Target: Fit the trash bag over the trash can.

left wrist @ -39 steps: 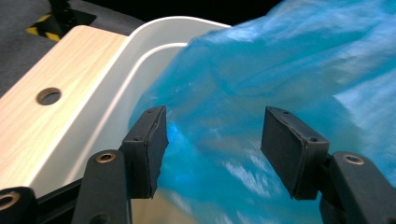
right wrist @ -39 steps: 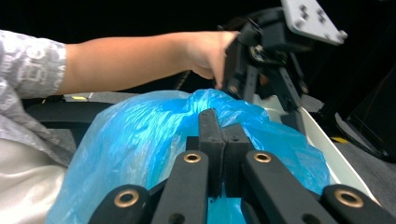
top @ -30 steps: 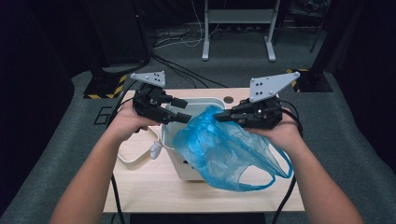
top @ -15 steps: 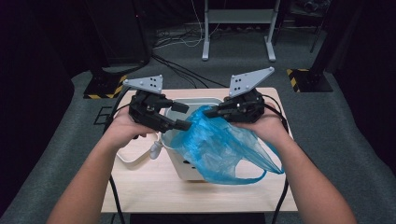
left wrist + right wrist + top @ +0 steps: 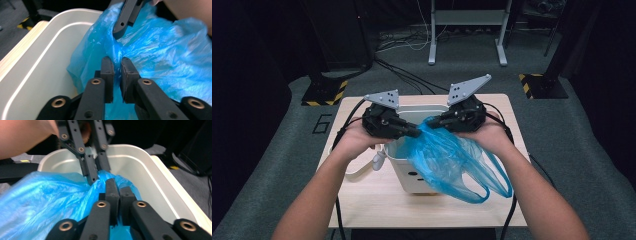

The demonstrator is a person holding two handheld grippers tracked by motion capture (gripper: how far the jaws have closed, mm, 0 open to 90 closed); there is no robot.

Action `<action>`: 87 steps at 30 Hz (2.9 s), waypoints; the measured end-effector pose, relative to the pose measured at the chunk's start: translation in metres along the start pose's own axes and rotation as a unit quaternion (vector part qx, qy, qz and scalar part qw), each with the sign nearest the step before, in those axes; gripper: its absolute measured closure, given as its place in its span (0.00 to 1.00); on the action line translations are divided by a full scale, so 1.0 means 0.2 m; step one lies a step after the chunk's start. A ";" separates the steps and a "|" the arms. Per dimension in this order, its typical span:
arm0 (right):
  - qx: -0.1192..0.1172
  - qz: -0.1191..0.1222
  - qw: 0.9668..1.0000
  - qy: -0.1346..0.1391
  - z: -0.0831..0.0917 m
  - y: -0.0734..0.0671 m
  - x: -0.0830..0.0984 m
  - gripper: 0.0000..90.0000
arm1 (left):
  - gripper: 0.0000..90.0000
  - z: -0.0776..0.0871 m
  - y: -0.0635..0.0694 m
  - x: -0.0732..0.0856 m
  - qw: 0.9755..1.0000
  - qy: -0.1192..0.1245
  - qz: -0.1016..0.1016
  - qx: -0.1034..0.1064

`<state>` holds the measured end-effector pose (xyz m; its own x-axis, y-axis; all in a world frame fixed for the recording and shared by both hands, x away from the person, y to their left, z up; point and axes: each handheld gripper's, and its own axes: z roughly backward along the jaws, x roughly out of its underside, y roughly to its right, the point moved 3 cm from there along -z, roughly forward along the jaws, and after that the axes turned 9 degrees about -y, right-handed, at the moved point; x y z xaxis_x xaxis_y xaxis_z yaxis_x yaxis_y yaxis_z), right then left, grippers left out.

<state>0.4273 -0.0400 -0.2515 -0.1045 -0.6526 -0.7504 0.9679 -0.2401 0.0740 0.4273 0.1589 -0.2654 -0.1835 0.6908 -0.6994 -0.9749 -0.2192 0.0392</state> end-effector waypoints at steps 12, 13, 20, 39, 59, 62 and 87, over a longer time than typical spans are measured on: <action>0.042 -0.028 0.997 0.050 0.18 0.02 0.05 0.62 | 0.92 0.04 -0.11 0.04 0.998 -0.015 0.020 -0.054; 0.048 -0.028 0.997 0.052 0.21 0.01 0.06 0.61 | 0.91 0.04 -0.11 0.04 0.998 -0.016 0.023 -0.053; 0.054 -0.014 0.997 0.054 0.35 -0.12 0.17 0.62 | 0.90 0.03 -0.11 0.05 0.998 -0.016 0.024 -0.048; -0.007 -0.014 0.999 0.040 0.29 -0.20 0.26 1.00 | 0.67 0.09 -0.09 0.05 0.998 0.015 0.036 -0.042; 0.007 0.031 0.998 0.046 0.32 -0.24 -0.02 1.00 | 0.49 0.18 0.26 -0.13 0.998 0.050 -0.036 0.000; 0.001 0.031 0.998 0.049 0.29 -0.24 -0.04 1.00 | 0.47 0.16 0.27 -0.13 0.998 0.054 -0.032 0.009; -0.015 0.039 0.998 0.048 0.17 -0.26 -0.18 0.99 | 0.98 0.19 0.26 0.03 0.996 0.046 -0.059 0.044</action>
<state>0.3738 -0.0287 -0.2048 -0.0085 -0.5962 -0.8028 0.9786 -0.1700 0.1158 0.3708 0.1774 -0.2401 -0.0596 0.6414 -0.7649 -0.9970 -0.0769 0.0132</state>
